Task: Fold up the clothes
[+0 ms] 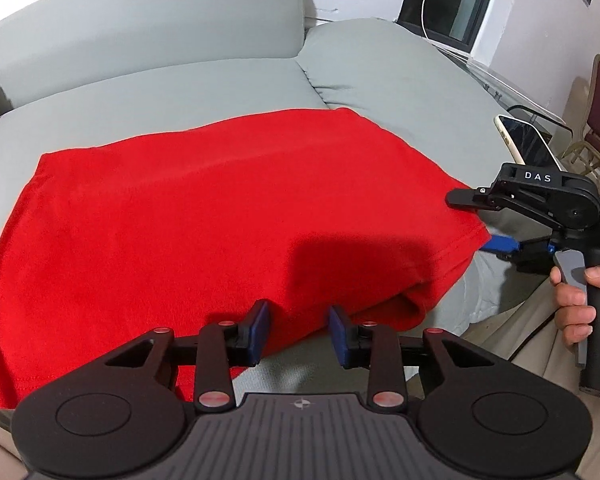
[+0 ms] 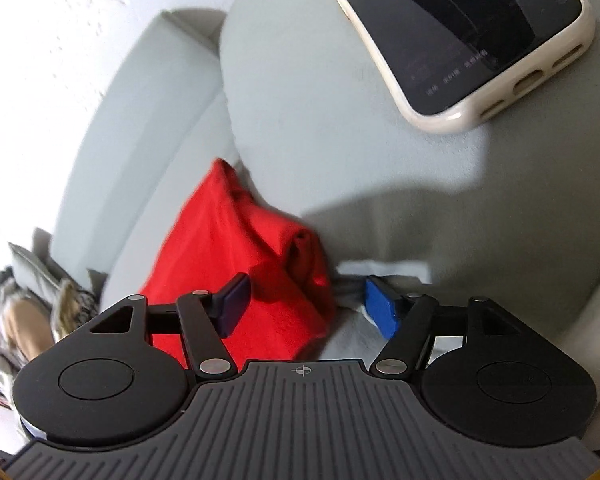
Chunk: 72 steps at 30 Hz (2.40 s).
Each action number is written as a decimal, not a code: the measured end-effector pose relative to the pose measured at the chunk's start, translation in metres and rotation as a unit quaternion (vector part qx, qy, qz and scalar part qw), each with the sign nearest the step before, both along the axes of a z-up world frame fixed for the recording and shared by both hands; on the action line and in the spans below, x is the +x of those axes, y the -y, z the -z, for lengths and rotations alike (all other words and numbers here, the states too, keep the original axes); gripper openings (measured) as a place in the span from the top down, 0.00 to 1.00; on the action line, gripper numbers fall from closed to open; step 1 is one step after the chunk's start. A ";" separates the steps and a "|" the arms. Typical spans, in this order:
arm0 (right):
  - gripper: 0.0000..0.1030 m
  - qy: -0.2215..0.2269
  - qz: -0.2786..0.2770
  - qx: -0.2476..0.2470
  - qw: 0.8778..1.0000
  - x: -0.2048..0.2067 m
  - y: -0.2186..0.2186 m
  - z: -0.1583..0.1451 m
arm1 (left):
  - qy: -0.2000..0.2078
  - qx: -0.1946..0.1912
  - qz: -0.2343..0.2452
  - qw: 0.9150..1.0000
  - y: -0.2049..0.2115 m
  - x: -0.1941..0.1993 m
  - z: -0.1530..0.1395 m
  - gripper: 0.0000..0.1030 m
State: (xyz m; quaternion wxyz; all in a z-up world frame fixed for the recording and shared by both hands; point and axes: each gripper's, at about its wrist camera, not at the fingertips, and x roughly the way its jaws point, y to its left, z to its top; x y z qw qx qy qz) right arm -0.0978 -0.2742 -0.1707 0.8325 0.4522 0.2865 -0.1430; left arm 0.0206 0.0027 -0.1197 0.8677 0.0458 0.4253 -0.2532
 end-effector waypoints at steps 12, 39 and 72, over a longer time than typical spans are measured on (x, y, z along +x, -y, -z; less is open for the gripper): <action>0.47 0.020 -0.046 -0.048 0.998 0.016 0.000 0.010 | -0.015 -0.012 -0.001 1.000 -0.005 0.004 -0.001 0.69; 0.90 -0.040 -0.172 -0.311 0.934 0.086 -0.148 -0.139 | -0.047 -0.100 -0.145 0.983 -0.111 -0.004 -0.060 0.60; 0.73 0.021 -0.460 -0.292 0.838 0.152 -0.351 -0.087 | -0.026 -0.191 -0.349 0.917 -0.269 -0.034 -0.050 0.59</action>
